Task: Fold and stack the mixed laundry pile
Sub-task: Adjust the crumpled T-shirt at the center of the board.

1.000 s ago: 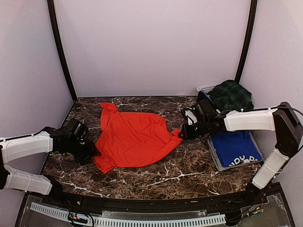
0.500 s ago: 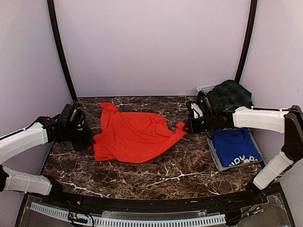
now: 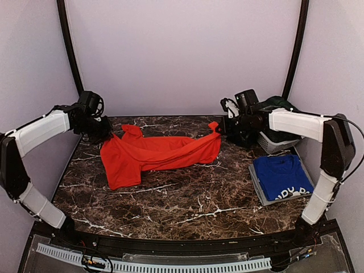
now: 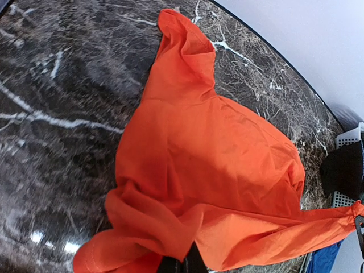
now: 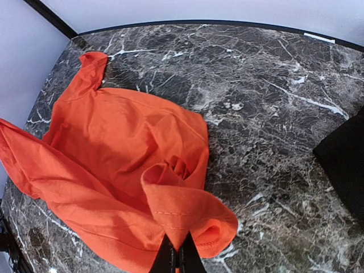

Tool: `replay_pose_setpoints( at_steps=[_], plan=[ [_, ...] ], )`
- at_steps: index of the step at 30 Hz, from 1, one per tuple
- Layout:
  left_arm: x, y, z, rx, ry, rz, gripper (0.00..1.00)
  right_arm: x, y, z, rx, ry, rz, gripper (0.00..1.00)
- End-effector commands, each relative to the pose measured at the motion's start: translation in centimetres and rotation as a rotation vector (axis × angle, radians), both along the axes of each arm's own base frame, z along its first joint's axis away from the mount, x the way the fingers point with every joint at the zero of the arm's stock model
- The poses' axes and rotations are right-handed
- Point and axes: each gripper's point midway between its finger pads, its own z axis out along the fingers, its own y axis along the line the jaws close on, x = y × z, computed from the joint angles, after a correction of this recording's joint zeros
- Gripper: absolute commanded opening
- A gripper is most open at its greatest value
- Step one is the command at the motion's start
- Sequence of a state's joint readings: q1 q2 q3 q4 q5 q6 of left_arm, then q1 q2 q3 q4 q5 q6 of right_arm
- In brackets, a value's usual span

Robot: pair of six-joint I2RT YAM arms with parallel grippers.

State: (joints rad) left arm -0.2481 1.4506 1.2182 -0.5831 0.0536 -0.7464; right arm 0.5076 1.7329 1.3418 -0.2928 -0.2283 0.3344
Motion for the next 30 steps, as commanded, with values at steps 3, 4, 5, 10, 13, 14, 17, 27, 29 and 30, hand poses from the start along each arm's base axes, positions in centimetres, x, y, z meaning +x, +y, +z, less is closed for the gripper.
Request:
replay_pose_setpoints(
  at_steps=[3,4,5,10,13,14,17,27,29,30],
  plan=[
    [5.6,-0.5,-2.1,0.050,0.009,-0.092,0.14,3.1,0.0,-4.6,-0.067,0.057,0.015,0.00],
    [5.6,-0.4,-2.1,0.050,0.006,-0.087,0.20,3.2,0.0,-5.4,-0.070,0.075,0.023,0.00],
    [5.7,-0.3,-1.8,0.045,-0.011,-0.081,0.34,3.0,0.0,-5.9,-0.075,0.092,0.030,0.00],
    [0.3,0.6,-2.6,0.005,-0.020,-0.056,0.64,0.9,-0.9,-7.3,-0.063,0.128,0.035,0.00],
    [-3.6,1.0,-5.6,-0.017,0.033,-0.049,0.64,0.0,-1.2,-7.9,-0.058,0.144,0.038,0.00],
    [-4.3,1.1,-5.4,-0.032,0.028,-0.043,0.64,-0.2,-1.2,-8.1,-0.060,0.147,0.039,0.00],
    [-7.0,1.1,-8.0,-0.067,0.084,-0.028,0.61,-0.4,-1.3,-8.3,-0.061,0.150,0.036,0.00],
    [-8.1,-0.2,-14.5,-0.117,0.213,-0.044,0.54,-1.1,-1.0,-7.7,-0.032,0.158,0.059,0.00],
    [-7.8,-0.9,-15.1,-0.131,0.220,-0.067,0.49,-1.1,-1.0,-7.4,-0.031,0.152,0.062,0.00],
    [-7.7,-1.2,-15.2,-0.131,0.228,-0.078,0.45,-1.1,-1.0,-7.4,-0.032,0.153,0.064,0.00]
  ],
)
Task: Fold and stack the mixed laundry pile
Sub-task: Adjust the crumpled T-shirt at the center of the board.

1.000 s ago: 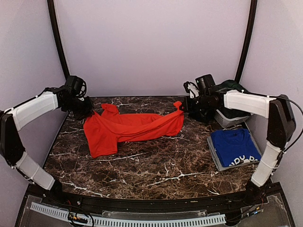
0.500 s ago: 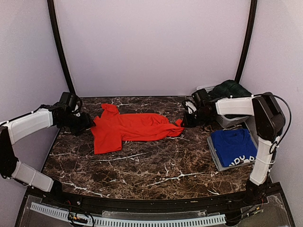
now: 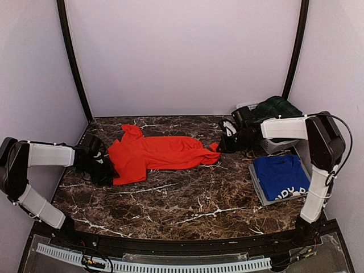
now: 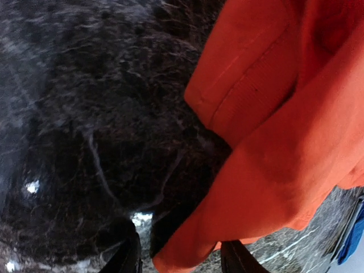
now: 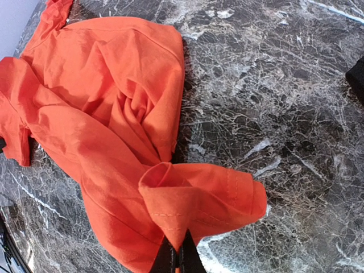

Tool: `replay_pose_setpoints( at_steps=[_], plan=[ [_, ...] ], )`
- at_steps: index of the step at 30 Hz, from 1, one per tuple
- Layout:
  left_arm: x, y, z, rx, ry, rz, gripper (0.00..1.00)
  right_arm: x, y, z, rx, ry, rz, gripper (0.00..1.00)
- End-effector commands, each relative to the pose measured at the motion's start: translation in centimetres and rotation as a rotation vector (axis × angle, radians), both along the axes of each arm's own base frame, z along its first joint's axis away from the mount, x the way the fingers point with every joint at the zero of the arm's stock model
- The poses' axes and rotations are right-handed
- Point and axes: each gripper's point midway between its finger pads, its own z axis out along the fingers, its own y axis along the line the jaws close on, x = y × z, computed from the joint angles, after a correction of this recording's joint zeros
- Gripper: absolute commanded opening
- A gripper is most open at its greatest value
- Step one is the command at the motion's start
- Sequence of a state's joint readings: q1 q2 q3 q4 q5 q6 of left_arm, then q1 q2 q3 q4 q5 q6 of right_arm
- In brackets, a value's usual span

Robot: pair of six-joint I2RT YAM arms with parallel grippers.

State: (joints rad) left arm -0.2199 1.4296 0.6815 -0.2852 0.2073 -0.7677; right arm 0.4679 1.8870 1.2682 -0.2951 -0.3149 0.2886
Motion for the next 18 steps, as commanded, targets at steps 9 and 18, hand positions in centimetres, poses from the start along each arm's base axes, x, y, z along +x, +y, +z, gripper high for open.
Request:
replay_pose_setpoints(
  at_steps=[9,18],
  plan=[
    [-4.2,-3.1,5.8,-0.092,-0.075,-0.125,0.00,-0.8,0.3,3.6,0.065,-0.049,0.026,0.00],
    [-12.3,-3.2,11.8,-0.274,-0.107,-0.148,0.00,-6.7,-0.8,4.3,0.102,0.001,0.045,0.00]
  ],
)
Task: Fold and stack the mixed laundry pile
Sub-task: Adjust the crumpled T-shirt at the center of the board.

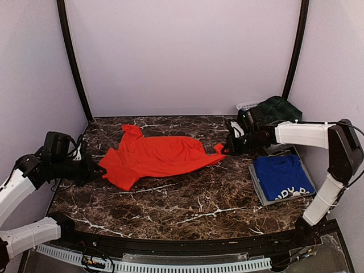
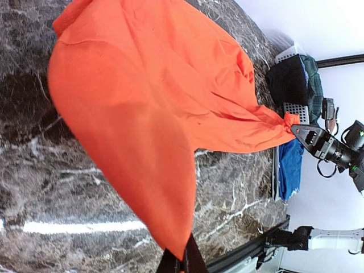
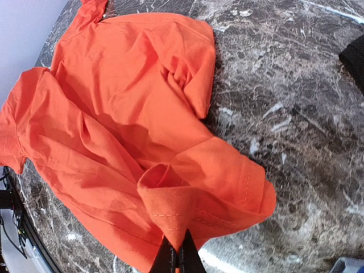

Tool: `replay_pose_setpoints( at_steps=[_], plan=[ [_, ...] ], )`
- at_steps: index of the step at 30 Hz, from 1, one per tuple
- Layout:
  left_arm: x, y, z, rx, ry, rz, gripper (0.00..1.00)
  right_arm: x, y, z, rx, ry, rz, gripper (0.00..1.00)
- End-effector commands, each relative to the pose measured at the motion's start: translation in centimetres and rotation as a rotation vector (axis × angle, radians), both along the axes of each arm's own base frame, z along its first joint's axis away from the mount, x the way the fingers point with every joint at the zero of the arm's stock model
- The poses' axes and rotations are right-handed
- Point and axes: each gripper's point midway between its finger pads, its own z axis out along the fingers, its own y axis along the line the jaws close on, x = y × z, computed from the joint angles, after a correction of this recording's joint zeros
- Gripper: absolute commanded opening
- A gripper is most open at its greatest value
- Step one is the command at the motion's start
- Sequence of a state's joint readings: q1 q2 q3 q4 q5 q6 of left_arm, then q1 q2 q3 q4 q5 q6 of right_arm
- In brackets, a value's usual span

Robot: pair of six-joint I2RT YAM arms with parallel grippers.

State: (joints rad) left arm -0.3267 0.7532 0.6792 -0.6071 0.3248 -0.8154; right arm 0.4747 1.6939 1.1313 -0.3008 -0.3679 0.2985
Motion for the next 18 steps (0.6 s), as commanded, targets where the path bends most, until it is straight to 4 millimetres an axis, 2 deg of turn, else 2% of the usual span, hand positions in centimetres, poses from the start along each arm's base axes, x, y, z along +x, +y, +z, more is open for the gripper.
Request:
replay_pose_setpoints(
  at_steps=[1,5,8,10,11,12,13,14,15,16,17,18],
  plan=[
    [-5.2,-0.3,-1.6,-0.060,0.189,-0.046,0.00,-3.6,-0.2,0.8,0.041,0.029,0.018,0.00],
    [-6.3,-0.8,-0.8,-0.129,0.208,-0.048,0.00,-6.5,-0.3,0.1,0.045,0.067,0.029,0.00],
    [-5.0,-1.2,0.5,-0.155,0.177,-0.030,0.00,-7.4,-0.3,-1.5,0.029,0.097,0.030,0.00],
    [-2.4,-1.9,1.6,-0.166,0.136,-0.020,0.00,-7.3,-0.4,-2.6,0.009,0.112,0.022,0.00],
    [-0.2,-2.6,2.4,-0.170,0.111,-0.020,0.00,-7.1,-0.4,-2.9,0.005,0.114,0.020,0.00],
    [1.1,-2.9,2.5,-0.163,0.103,-0.017,0.00,-6.9,-0.3,-3.1,0.002,0.111,0.019,0.00],
    [3.8,-3.7,3.0,-0.150,0.085,-0.029,0.01,-6.6,-0.2,-3.2,0.001,0.111,0.018,0.00],
    [5.2,-4.0,3.2,-0.132,0.077,-0.030,0.02,-6.4,-0.1,-3.5,-0.006,0.113,0.016,0.00],
    [7.9,-4.8,3.4,-0.104,0.070,-0.049,0.03,-6.0,0.0,-3.5,-0.011,0.108,0.018,0.00],
    [10.1,-5.2,5.1,-0.100,0.026,-0.053,0.04,-5.8,0.0,-3.6,-0.016,0.108,0.018,0.00],
    [12.0,-5.6,2.5,-0.063,0.089,-0.059,0.05,-5.5,0.0,-3.8,-0.024,0.107,0.014,0.00],
    [14.0,-5.7,3.6,-0.072,0.057,-0.056,0.05,-5.3,0.1,-3.9,-0.028,0.105,0.014,0.00]
  ],
)
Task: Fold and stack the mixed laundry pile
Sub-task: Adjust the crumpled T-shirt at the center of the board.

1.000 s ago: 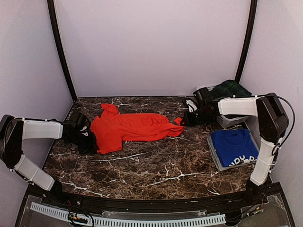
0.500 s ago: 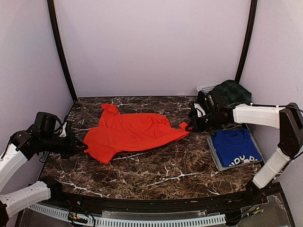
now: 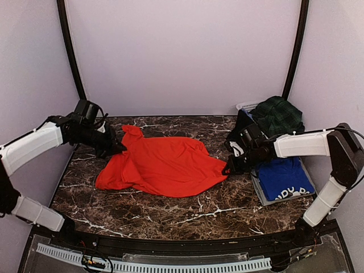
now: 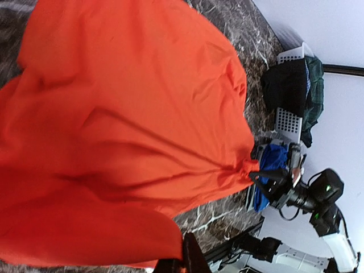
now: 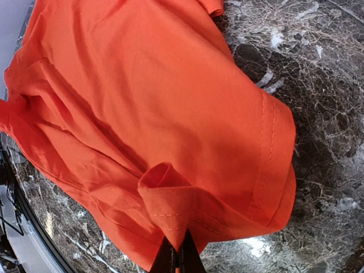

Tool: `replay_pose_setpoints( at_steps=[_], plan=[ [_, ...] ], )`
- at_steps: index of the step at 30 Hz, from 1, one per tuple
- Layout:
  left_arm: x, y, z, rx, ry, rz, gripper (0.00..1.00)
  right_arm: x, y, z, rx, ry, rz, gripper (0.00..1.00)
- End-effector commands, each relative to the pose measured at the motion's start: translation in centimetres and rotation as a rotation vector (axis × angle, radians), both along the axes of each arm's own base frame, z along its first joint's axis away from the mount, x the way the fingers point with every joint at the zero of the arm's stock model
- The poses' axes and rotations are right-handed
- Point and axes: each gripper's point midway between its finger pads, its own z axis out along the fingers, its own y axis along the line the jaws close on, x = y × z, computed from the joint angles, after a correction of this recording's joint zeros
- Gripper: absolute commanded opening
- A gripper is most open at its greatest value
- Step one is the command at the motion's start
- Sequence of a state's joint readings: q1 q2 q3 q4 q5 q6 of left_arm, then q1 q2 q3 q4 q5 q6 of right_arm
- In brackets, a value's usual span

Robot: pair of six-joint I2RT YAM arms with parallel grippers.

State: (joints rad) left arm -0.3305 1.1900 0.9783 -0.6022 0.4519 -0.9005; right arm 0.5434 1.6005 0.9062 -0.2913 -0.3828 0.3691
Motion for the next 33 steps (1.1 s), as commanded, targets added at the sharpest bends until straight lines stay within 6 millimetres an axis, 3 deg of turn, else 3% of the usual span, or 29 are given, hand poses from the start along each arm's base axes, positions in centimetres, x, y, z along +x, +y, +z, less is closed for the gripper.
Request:
replay_pose_setpoints(
  at_steps=[1,2,3,4,5,6,7,8,10,15,19,24,28,33],
  plan=[
    [9.5,-1.6,-0.4,0.018,-0.089,-0.032,0.07,2.2,0.6,0.4,-0.005,-0.050,-0.010,0.00],
    [11.3,-1.1,0.0,0.007,-0.107,-0.012,0.12,2.4,0.6,0.1,-0.014,-0.048,-0.013,0.00],
    [12.0,-1.0,-1.4,0.005,-0.077,-0.017,0.14,2.5,0.5,-0.2,-0.018,-0.042,-0.014,0.00],
    [12.7,-0.4,-1.5,0.007,-0.079,-0.003,0.20,2.5,0.5,-0.3,-0.021,-0.037,-0.013,0.00],
    [12.9,0.1,-1.4,0.029,-0.094,0.006,0.25,2.5,0.5,-0.4,-0.023,-0.032,-0.011,0.00],
    [12.4,0.7,-1.2,0.048,-0.102,0.015,0.36,2.3,0.4,-0.5,-0.025,-0.027,-0.010,0.00],
    [12.1,1.3,-1.0,0.078,-0.118,0.029,0.43,2.1,0.2,-0.7,-0.028,-0.024,-0.010,0.06],
    [10.8,2.0,-0.9,0.096,-0.123,0.042,0.53,2.0,0.1,-0.7,-0.028,-0.023,-0.010,0.13],
    [8.6,3.4,-1.2,0.142,-0.130,0.069,0.62,2.0,-0.4,-0.2,-0.026,-0.032,-0.017,0.28],
    [3.4,6.5,-3.6,0.257,-0.114,0.100,0.76,3.1,-3.0,2.0,-0.055,-0.101,-0.056,0.51],
    [2.9,7.7,-4.8,0.297,-0.103,0.114,0.75,3.9,-3.6,2.7,-0.098,-0.142,-0.037,0.53],
    [3.9,8.1,-7.5,0.341,-0.007,0.102,0.69,4.7,-3.1,1.4,-0.131,-0.117,0.013,0.55],
    [4.3,8.2,-9.2,0.354,0.032,0.098,0.68,3.7,-2.1,-0.2,-0.103,-0.039,0.069,0.61],
    [3.6,8.2,-11.3,0.367,0.089,0.075,0.67,0.2,-1.2,-2.2,-0.117,0.045,0.114,0.42]
  ],
)
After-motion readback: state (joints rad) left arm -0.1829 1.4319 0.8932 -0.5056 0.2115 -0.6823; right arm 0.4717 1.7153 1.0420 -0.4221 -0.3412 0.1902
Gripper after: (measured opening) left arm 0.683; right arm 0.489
